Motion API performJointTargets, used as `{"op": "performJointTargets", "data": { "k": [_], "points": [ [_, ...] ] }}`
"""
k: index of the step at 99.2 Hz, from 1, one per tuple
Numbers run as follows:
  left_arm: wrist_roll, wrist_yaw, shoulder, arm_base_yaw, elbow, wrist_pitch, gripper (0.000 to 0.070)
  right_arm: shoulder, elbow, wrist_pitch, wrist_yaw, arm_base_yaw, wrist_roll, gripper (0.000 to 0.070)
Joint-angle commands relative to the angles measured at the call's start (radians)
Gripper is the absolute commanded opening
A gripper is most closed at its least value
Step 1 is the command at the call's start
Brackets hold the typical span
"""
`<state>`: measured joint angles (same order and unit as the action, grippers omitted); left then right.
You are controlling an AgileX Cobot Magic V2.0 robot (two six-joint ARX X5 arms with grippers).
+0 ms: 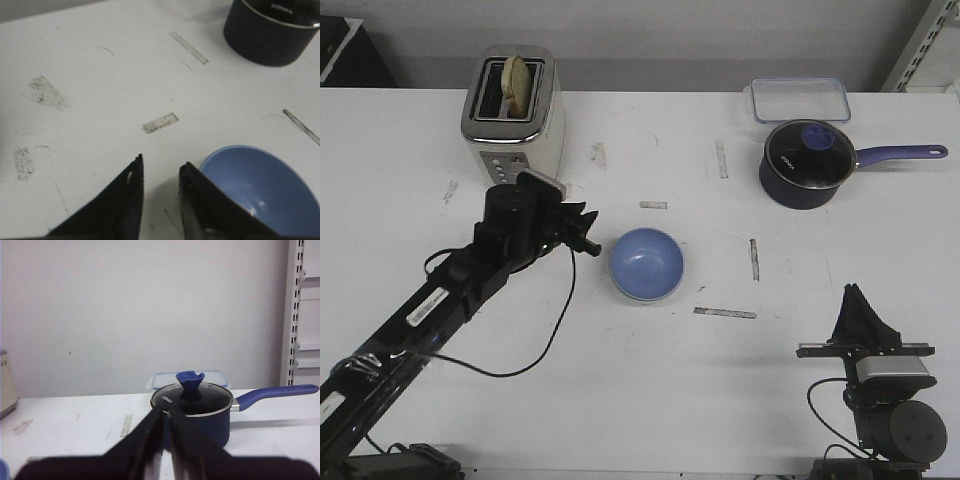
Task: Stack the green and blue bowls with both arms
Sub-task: 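Open the left gripper and withdraw it back toward the robot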
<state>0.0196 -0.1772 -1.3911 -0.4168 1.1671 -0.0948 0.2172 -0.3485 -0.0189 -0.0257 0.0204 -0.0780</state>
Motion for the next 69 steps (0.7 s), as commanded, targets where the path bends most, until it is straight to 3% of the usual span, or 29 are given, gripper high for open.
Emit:
{"op": "performJointTargets", "data": {
  "k": [1, 25, 69],
  "points": [
    [-0.011, 0.005, 0.051, 0.015, -0.084, 0.102, 0.0, -0.002, -0.003, -0.011, 0.0, 0.0, 0.008, 0.0009],
    [-0.004, 0.134, 0.282, 0.092, -0.365, 0.226, 0.0001, -0.002, -0.003, -0.011, 0.0, 0.0, 0.008, 0.0009],
    [-0.005, 0.164, 0.664, 0.243, -0.672, 0.216, 0.0001, -0.002, -0.003, -0.011, 0.0, 0.0, 0.008, 0.0009]
  ]
}}
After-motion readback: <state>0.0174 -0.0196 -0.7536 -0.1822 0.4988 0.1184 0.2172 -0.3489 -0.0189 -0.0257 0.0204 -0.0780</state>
